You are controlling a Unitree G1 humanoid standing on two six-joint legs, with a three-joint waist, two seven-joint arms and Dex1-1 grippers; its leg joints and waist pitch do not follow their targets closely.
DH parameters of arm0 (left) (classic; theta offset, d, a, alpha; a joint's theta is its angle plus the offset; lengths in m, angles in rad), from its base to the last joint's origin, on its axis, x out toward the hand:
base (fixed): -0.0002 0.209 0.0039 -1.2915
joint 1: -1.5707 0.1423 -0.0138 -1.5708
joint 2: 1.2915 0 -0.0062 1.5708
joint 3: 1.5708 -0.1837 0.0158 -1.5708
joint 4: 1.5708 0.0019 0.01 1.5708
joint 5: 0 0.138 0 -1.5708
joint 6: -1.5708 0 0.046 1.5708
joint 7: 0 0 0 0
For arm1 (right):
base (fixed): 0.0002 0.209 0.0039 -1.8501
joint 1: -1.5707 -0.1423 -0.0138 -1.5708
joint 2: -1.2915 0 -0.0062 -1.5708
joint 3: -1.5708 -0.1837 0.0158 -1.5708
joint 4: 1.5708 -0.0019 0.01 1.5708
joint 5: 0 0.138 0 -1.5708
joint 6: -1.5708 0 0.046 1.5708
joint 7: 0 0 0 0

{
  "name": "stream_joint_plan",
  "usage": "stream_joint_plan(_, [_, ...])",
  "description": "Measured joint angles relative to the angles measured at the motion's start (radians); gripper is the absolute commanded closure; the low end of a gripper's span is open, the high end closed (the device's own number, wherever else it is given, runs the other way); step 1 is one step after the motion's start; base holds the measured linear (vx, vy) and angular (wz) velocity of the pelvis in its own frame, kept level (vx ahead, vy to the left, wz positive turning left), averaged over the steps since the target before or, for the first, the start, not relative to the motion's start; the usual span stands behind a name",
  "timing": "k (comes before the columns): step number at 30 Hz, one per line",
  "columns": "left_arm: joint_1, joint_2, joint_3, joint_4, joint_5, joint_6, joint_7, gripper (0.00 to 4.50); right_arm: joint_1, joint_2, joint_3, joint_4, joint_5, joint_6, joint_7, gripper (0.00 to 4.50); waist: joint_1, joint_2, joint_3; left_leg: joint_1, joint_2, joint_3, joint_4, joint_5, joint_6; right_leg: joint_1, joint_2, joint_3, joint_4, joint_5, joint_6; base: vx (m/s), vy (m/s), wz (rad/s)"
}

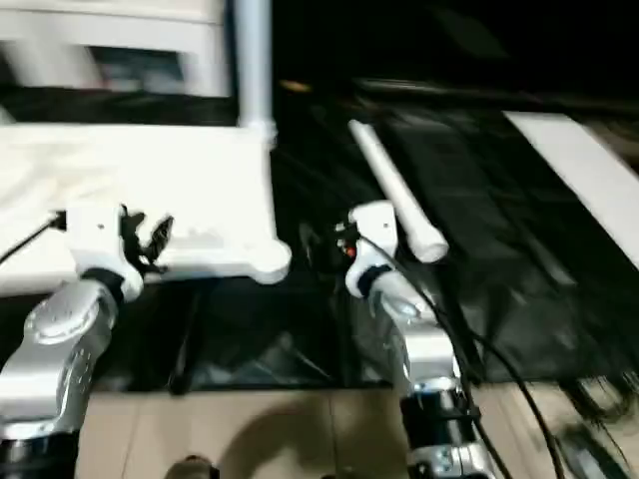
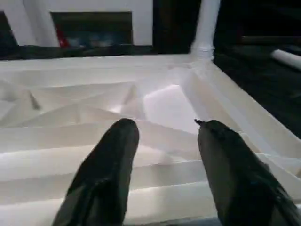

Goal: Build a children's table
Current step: Rotate table base, then move to table

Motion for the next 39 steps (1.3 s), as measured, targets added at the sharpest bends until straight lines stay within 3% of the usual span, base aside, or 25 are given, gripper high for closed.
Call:
stream_joint_plan(2, [0.009, -0.001, -0.009, 0.0, -0.009, -0.007, -0.001, 1.69, 0.013, -0.017, -0.012, -0.016, -0.001, 0.021, -0.011, 0.0, 0.019, 0.003, -0.002, -0.001, -0.016, -0.006, 0.019, -0.02, 0.031, -0.004, 0.0, 0.028, 0.0, 0.02, -0.004, -0.019, 0.012, 0.13])
stream_joint_plan(4, [0.036, 0.001, -0.009, -0.003, -0.01, -0.013, -0.001, 1.38, 0.034, -0.012, -0.003, -0.042, -0.004, 0.042, -0.018, 0.0, 0.033, 0.014, -0.005, -0.002, -0.008, -0.003, 0.009, -0.015, 0.001, 0.001, -0.005, 0.032, -0.007, 0.025, -0.003, -0.025, 0.09, 0.17])
stream_joint_plan(10, [0.05, -0.008, -0.002, -0.004, -0.006, -0.026, 0.013, 0.98, 0.048, -0.008, 0.046, -0.124, -0.008, 0.105, -0.023, 0.0, -0.02, -0.002, -0.007, 0.001, -0.007, 0.064, -0.007, 0.0, 0.022, 0.003, -0.012, 0.071, -0.019, 0.025, -0.015, -0.015, 0.099, 0.23])
stream_joint_plan(13, [0.07, -0.021, -0.005, -0.006, -0.006, -0.032, 0.021, 0.84, 0.058, -0.021, 0.044, -0.128, -0.007, 0.13, -0.02, 0.0, -0.051, -0.016, -0.001, 0.028, -0.007, 0.074, -0.029, -0.001, 0.021, 0.022, -0.011, 0.08, -0.042, -0.002, 0.029, -0.016, 0.013, 0.07])
stream_joint_plan(15, [0.09, -0.02, -0.005, -0.012, -0.006, -0.032, 0.029, 0.63, 0.058, -0.022, 0.05, -0.128, -0.007, 0.145, -0.015, 0.0, -0.072, -0.012, 0.004, 0.063, 0.009, 0.096, -0.042, -0.003, 0.018, 0.041, -0.003, 0.066, -0.052, -0.024, 0.022, 0.014, 0.018, -0.33])
stream_joint_plan(16, [0.097, -0.021, -0.007, -0.021, -0.006, -0.034, 0.032, 0.55, 0.058, -0.022, 0.052, -0.128, -0.007, 0.15, -0.014, 0.0, -0.081, -0.012, 0.005, 0.074, 0.02, 0.107, -0.043, -0.008, 0.012, 0.041, -0.007, 0.055, -0.041, -0.046, 0.012, 0.021, 0.009, -0.48])
stream_joint_plan(18, [0.1, -0.02, -0.012, -0.037, -0.006, -0.038, 0.033, 0.43, 0.058, -0.027, 0.053, -0.128, -0.008, 0.155, -0.013, 0.0, -0.087, -0.03, 0.006, 0.099, 0.037, 0.128, -0.046, -0.017, -0.002, 0.04, -0.026, 0.024, 0.023, -0.087, -0.004, 0.022, -0.052, -0.58])
stream_joint_plan(19, [0.101, -0.022, -0.018, -0.039, -0.006, -0.04, 0.033, 0.32, 0.058, -0.029, 0.052, -0.131, -0.007, 0.158, -0.013, 0.0, -0.092, -0.041, 0.003, 0.097, 0.033, 0.121, -0.047, -0.022, -0.01, 0.062, -0.03, 0.024, 0.024, -0.093, 0.007, 0.022, -0.08, -0.54])
stream_joint_plan(20, [0.104, -0.024, -0.028, -0.041, -0.006, -0.042, 0.033, 0.32, 0.057, -0.039, 0.048, -0.132, -0.003, 0.16, -0.012, 0.0, -0.09, -0.055, -0.002, 0.101, 0.03, 0.111, -0.046, -0.031, -0.022, 0.064, -0.026, 0.028, 0.019, -0.083, 0.034, 0.063, -0.132, -0.31])
stream_joint_plan(21, [0.107, -0.037, -0.039, -0.041, -0.006, -0.042, 0.033, 0.13, 0.057, -0.052, 0.04, -0.131, -0.002, 0.163, -0.013, 0.0, -0.083, -0.055, -0.004, 0.093, 0.024, 0.093, -0.027, -0.05, -0.007, 0.065, -0.017, 0.032, 0.014, -0.08, 0.039, 0.119, -0.123, -0.13])
stream_joint_plan(23, [0.112, -0.052, -0.077, -0.042, -0.007, -0.042, 0.031, 0.03, 0.058, -0.071, 0.016, -0.122, -0.001, 0.167, -0.018, 0.0, -0.064, -0.048, -0.005, 0.043, -0.001, 0.041, 0.046, -0.071, 0.038, 0.071, -0.007, 0.034, 0.011, -0.077, 0.034, 0.131, -0.106, -0.07])
stream_joint_plan(24, [0.114, -0.051, -0.079, -0.042, -0.006, -0.042, 0.031, 0.03, 0.058, -0.076, 0.008, -0.121, -0.001, 0.166, -0.018, 0.0, -0.055, -0.045, -0.007, 0.027, -0.012, 0.027, 0.052, -0.07, 0.039, 0.08, -0.003, 0.034, 0.007, -0.072, 0.024, 0.146, -0.076, 0.12])
stream_joint_plan(25, [0.114, -0.049, -0.078, -0.045, -0.006, -0.042, 0.031, 0.03, 0.057, -0.077, 0.005, -0.121, -0.001, 0.166, -0.018, 0.0, -0.046, -0.037, -0.008, 0.015, -0.011, 0.022, 0.034, -0.066, 0.042, 0.091, 0.008, 0.034, 0.004, -0.07, 0.019, 0.146, -0.076, 0.12])
stream_joint_plan(26, [0.115, -0.043, -0.074, -0.053, -0.006, -0.043, 0.032, 0.03, 0.053, -0.076, 0.006, -0.12, -0.001, 0.166, -0.018, 0.0, -0.032, -0.014, -0.008, 0.009, 0.004, 0.02, -0.006, -0.031, 0.031, 0.109, 0.03, 0.025, 0.001, -0.082, 0.014, 0.179, -0.023, 0.14])
stream_joint_plan(28, [0.125, -0.026, -0.058, -0.067, -0.004, -0.043, 0.034, 0.03, 0.05, -0.052, 0.026, -0.114, 0.0, 0.165, -0.016, 0.0, -0.027, -0.001, -0.011, 0.023, 0.015, 0.005, -0.019, -0.013, 0.005, 0.124, 0.041, 0.012, -0.018, -0.095, 0.013, 0.278, 0.015, 0.03])
stream_joint_plan(29, [0.128, -0.011, -0.038, -0.073, -0.002, -0.043, 0.036, 0.03, 0.031, -0.04, 0.051, -0.106, 0.001, 0.166, -0.011, 0.0, -0.034, -0.016, -0.016, 0.033, 0.005, 0.002, -0.037, -0.017, 0.006, 0.111, 0.036, 0.019, 0.008, -0.108, -0.009, 0.318, -0.011, 0.02])
stream_joint_plan(30, [0.131, -0.006, -0.027, -0.074, 0.0, -0.041, 0.037, 0.03, 0.016, -0.035, 0.061, -0.107, 0.001, 0.165, -0.01, 0.0, -0.04, -0.023, -0.02, 0.04, 0.003, -0.002, -0.039, -0.024, 0.009, 0.083, 0.035, 0.029, 0.067, -0.112, -0.001, 0.261, -0.028, 0.02])
stream_joint_plan(31, [0.133, -0.007, -0.027, -0.075, 0.001, -0.04, 0.038, 0.03, 0.012, -0.036, 0.064, -0.11, 0.001, 0.163, -0.009, 0.0, -0.046, -0.024, -0.022, 0.048, 0.0, -0.007, -0.04, -0.032, 0.011, 0.051, 0.031, 0.036, 0.113, -0.111, 0.016, 0.261, -0.028, 0.02])
stream_joint_plan(32, [0.133, -0.009, -0.028, -0.082, 0.001, -0.04, 0.038, 0.03, 0.013, -0.039, 0.064, -0.11, 0.001, 0.163, -0.01, 0.0, -0.054, -0.034, -0.03, 0.057, -0.005, -0.007, -0.043, -0.045, 0.011, 0.0, 0.018, 0.043, 0.129, -0.101, 0.046, 0.207, -0.046, -0.13])
stream_joint_plan(33, [0.133, -0.011, -0.029, -0.084, 0.001, -0.042, 0.04, 0.03, 0.017, -0.042, 0.064, -0.11, 0.001, 0.163, -0.01, 0.0, -0.066, -0.048, -0.035, 0.064, -0.015, -0.005, -0.044, -0.056, 0.011, -0.035, 0.005, 0.057, 0.106, -0.087, 0.055, 0.19, -0.089, -0.15])
stream_joint_plan(34, [0.132, -0.013, -0.032, -0.084, 0.001, -0.043, 0.043, 0.03, 0.021, -0.048, 0.064, -0.11, 0.0, 0.164, -0.011, 0.0, -0.079, -0.067, -0.04, 0.072, -0.03, 0.004, -0.043, -0.067, 0.004, -0.054, -0.012, 0.073, 0.053, -0.065, 0.047, 0.19, -0.089, -0.15])
stream_joint_plan(35, [0.123, -0.016, -0.046, -0.076, 0.001, -0.045, 0.04, 0.03, 0.028, -0.075, 0.057, -0.105, -0.003, 0.167, -0.013, 0.0, -0.086, -0.092, -0.038, 0.069, -0.051, 0.008, -0.006, -0.094, 0.045, -0.043, -0.02, 0.111, 0.047, -0.011, 0.042, 0.148, -0.089, 0.13])
stream_joint_plan(37, [0.125, -0.03, -0.1, -0.074, -0.006, -0.045, 0.024, 0.03, 0.031, -0.106, 0.022, -0.064, -0.015, 0.181, -0.024, 0.0, -0.073, -0.081, -0.037, 0.045, -0.056, -0.015, 0.057, -0.087, 0.096, -0.01, 0.005, 0.135, 0.031, -0.026, 0.031, 0.147, -0.038, 0.25])
stream_joint_plan(38, [0.123, -0.014, -0.102, -0.075, -0.01, -0.047, 0.006, 0.03, 0.017, -0.114, 0.004, -0.049, -0.018, 0.194, -0.032, 0.0, -0.07, -0.075, -0.038, 0.019, -0.062, -0.023, 0.067, -0.058, 0.063, 0.008, 0.019, 0.142, 0.02, -0.021, 0.037, 0.135, -0.014, 0.12])
stream_joint_plan(39, [0.115, 0.003, -0.101, -0.078, -0.012, -0.05, -0.011, 0.03, -0.006, -0.123, -0.003, -0.043, -0.02, 0.201, -0.039, 0.0, -0.066, -0.064, -0.036, 0.003, -0.055, -0.027, 0.035, -0.02, 0.043, 0.014, 0.034, 0.138, 0.022, -0.021, 0.036, 0.0, 0.0, 0.0])
